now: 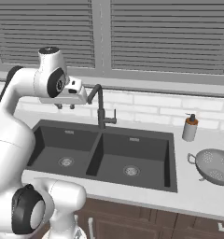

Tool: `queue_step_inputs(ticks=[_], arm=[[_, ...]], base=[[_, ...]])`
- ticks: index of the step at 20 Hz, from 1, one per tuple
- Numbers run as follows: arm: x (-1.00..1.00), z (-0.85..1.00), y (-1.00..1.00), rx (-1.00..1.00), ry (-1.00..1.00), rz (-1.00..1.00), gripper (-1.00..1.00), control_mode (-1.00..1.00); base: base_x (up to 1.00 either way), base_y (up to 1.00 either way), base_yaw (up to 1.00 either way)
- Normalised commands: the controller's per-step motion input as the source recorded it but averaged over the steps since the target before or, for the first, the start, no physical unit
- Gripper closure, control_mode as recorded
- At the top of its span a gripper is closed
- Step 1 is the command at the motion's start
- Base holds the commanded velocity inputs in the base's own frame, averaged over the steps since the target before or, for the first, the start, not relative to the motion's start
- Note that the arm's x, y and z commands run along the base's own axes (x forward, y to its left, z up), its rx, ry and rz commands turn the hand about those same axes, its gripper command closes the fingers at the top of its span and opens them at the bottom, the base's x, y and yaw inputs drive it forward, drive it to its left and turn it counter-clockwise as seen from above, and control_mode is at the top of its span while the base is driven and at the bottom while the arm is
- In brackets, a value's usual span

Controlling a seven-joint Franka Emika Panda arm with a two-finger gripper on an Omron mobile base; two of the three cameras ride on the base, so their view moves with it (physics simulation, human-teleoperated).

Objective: Put the colander in the sink, put the pear in the colander, and turn on the sink faucet and pour water over the colander.

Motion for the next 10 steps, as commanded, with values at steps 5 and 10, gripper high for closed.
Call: queue_step_inputs(ticks=[5, 10], arm=[[-0.49, -0.02, -0.61, 0.03, 0.0, -0.12, -1.0, -1.0], [-0.67, 0.03, -0.92, 0.14, -0.08, -0.33, -1.0, -1.0]], base=[[0.0, 0.0, 0.0], [0.0, 0.0, 0.0]])
